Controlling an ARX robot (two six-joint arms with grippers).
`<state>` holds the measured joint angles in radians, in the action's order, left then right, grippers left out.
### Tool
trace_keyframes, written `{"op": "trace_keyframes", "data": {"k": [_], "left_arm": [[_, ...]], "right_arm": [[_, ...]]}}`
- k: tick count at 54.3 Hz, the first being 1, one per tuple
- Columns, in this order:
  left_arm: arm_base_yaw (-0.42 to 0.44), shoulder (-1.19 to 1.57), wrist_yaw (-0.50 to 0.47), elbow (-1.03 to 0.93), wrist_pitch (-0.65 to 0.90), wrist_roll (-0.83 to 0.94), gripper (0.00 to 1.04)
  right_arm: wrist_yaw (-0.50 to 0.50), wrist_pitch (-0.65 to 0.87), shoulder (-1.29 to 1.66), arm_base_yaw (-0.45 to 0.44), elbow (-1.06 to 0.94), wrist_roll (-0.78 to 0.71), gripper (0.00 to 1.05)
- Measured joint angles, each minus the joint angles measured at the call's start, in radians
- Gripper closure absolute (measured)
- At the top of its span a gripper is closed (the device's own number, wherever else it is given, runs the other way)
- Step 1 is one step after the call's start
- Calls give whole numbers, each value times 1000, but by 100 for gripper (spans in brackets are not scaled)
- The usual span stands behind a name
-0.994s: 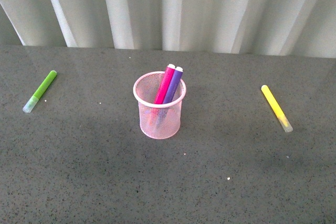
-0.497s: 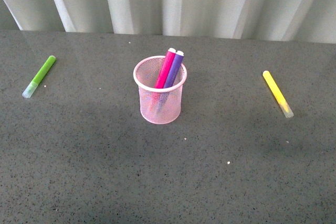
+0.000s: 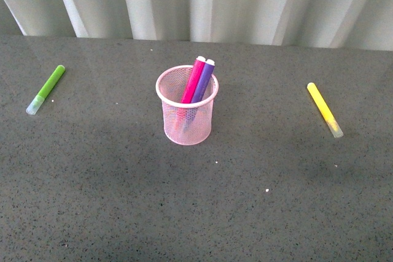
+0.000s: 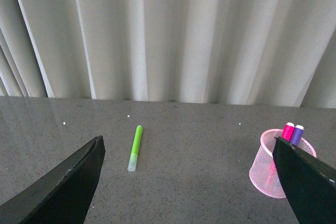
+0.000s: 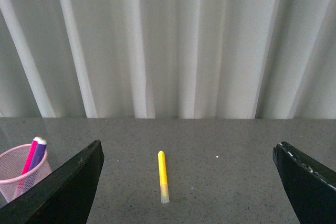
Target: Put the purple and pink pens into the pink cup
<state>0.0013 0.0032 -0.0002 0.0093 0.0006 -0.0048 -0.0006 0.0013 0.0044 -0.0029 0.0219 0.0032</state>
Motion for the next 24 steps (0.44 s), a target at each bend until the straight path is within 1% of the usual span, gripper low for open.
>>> {"op": "trace_keyframes", "data": {"k": [24], "left_arm": [[0, 0, 0, 0, 0, 0, 7]], "right_arm": [[0, 0, 0, 0, 0, 0, 7]]}}
